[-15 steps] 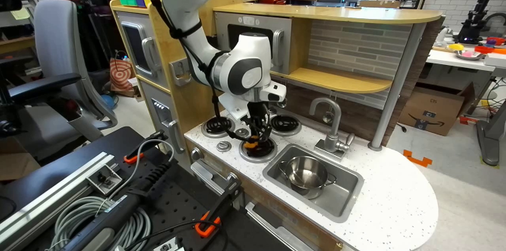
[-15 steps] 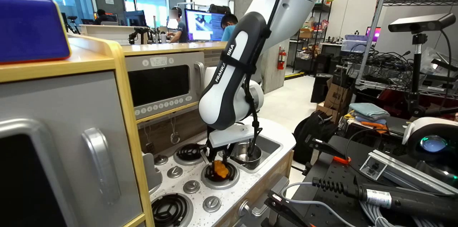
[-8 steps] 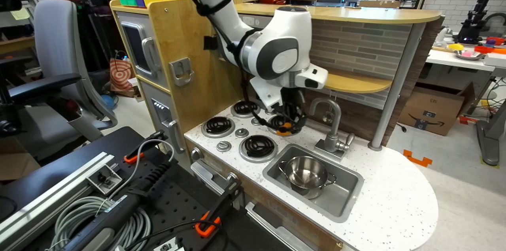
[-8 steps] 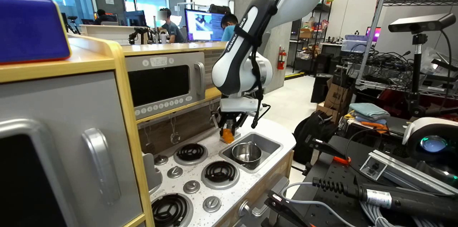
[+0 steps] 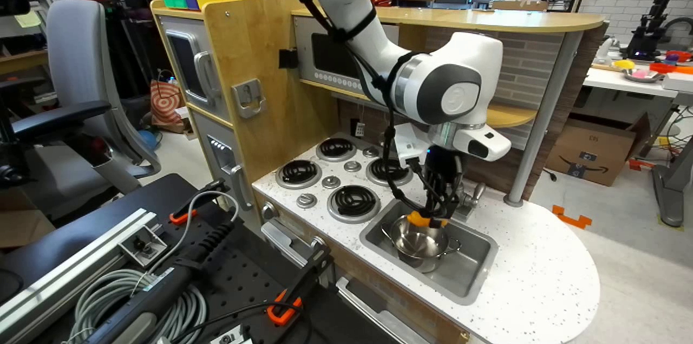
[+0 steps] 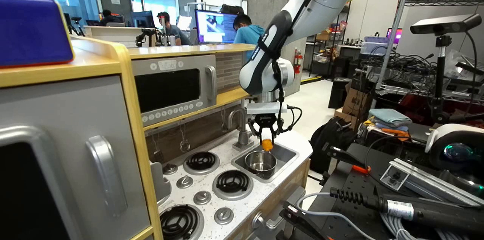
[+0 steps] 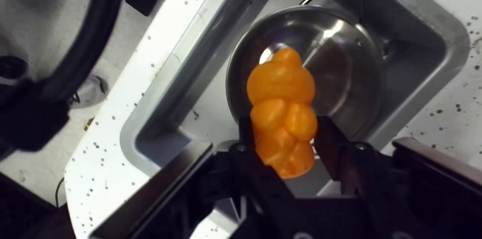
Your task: Put the plastic bread loaf inside the silver pot in the sink
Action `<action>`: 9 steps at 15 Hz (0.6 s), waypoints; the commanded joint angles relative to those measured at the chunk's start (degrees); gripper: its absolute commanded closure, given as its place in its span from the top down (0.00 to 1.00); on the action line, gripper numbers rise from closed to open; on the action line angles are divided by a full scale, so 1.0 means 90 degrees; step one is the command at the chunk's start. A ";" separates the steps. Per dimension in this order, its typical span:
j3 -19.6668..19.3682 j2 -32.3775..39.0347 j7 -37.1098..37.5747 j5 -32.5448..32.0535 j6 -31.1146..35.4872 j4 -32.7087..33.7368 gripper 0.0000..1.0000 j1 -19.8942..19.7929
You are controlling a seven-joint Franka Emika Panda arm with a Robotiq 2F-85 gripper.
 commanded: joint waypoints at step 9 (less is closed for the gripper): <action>0.0091 0.1732 0.1647 0.0375 -0.1672 0.2750 0.20 -0.0298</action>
